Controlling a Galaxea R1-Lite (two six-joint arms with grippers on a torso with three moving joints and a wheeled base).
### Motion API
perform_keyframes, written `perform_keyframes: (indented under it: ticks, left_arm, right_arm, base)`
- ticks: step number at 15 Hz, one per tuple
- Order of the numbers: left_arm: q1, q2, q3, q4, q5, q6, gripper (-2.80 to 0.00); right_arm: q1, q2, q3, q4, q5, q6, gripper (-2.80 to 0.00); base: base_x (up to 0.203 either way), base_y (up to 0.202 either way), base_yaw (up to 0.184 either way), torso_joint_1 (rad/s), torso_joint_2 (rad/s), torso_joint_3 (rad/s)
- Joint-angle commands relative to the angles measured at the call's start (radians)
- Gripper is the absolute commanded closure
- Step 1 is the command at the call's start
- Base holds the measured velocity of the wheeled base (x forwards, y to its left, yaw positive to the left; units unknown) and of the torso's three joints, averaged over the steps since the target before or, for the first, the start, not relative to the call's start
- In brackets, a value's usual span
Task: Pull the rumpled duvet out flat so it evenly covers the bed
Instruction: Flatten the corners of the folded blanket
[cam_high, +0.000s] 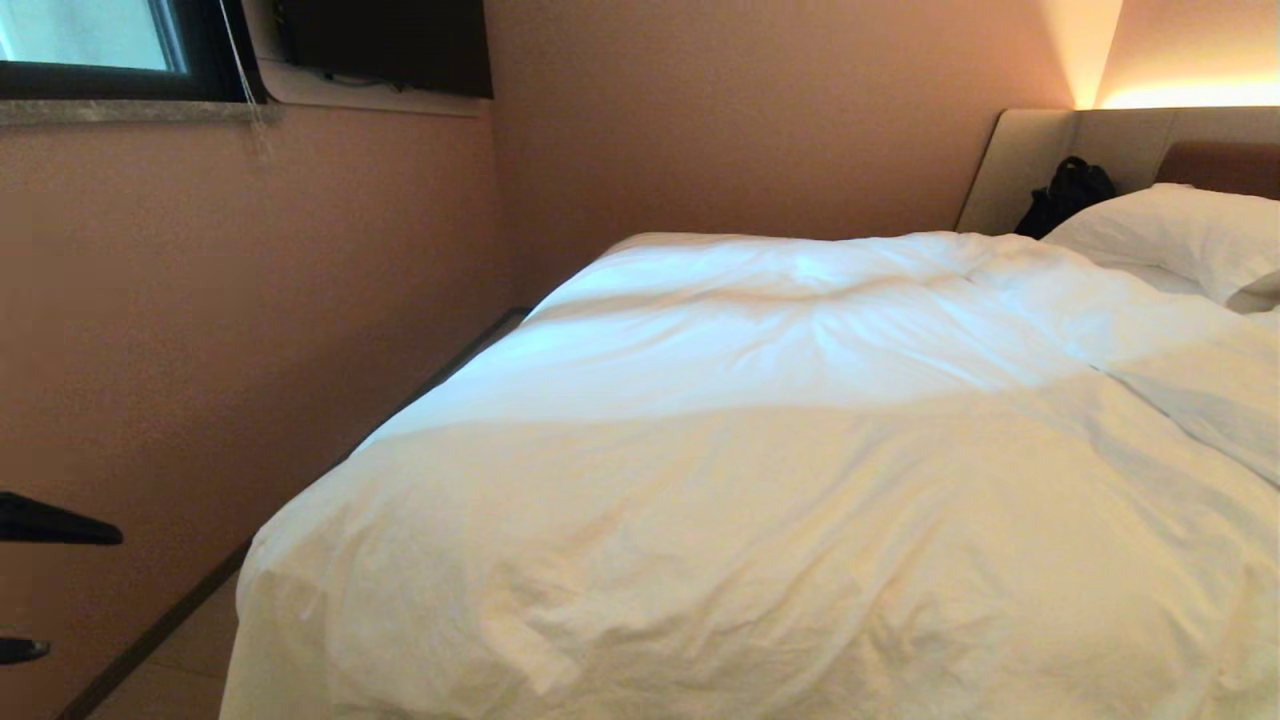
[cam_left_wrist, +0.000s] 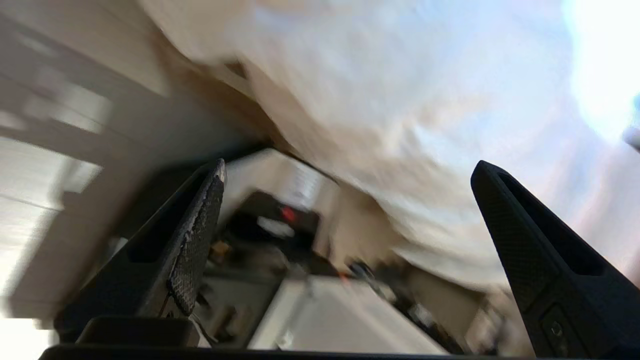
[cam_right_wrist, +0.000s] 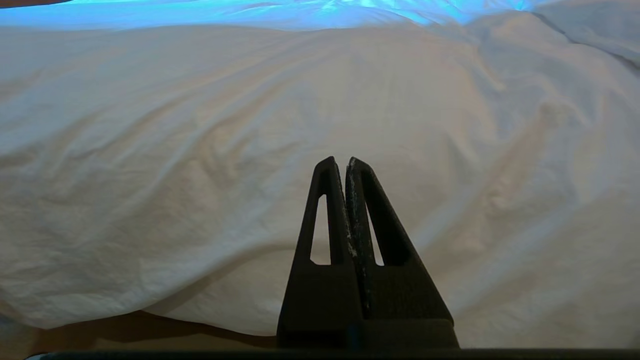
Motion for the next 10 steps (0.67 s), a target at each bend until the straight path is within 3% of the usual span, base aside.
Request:
perform_keyframes:
  ticks: [1,4,6,8,10]
  left_arm:
    - [-0.097,0.018,-0.011,-0.153,0.115,-0.129,-2.80]
    - [-0.280,0.010,0.081,-0.485,0.403,-0.305,-2.80]
    - [-0.390,0.005,0.177,-0.705,0.588,-0.386,-2.80]
    - [-0.486,-0.035,0.283,-0.910,0.646,-0.413,-2.80]
    - [-0.579,-0.084,0.331,-1.006,0.665,-0.419,-2.80]
  right_arm:
    - [0.000,0.001,0.000,0.000,0.001,0.000,0.00]
    - [0.000,0.001,0.000,0.000,0.001,0.000,0.00]
    - [0.000,0.001,0.000,0.000,0.001,0.000,0.00]
    - [0.000,0.001,0.000,0.000,0.001,0.000,0.00]
    - [0.000,0.001,0.000,0.000,0.001,0.000,0.00]
  base:
    - [0.000,0.000,0.000,0.000,0.00,0.000]
    - [0.000,0.000,0.000,0.000,0.00,0.000]
    - [0.000,0.000,0.000,0.000,0.00,0.000]
    - [0.000,0.000,0.000,0.000,0.00,0.000]
    - [0.000,0.000,0.000,0.000,0.00,0.000]
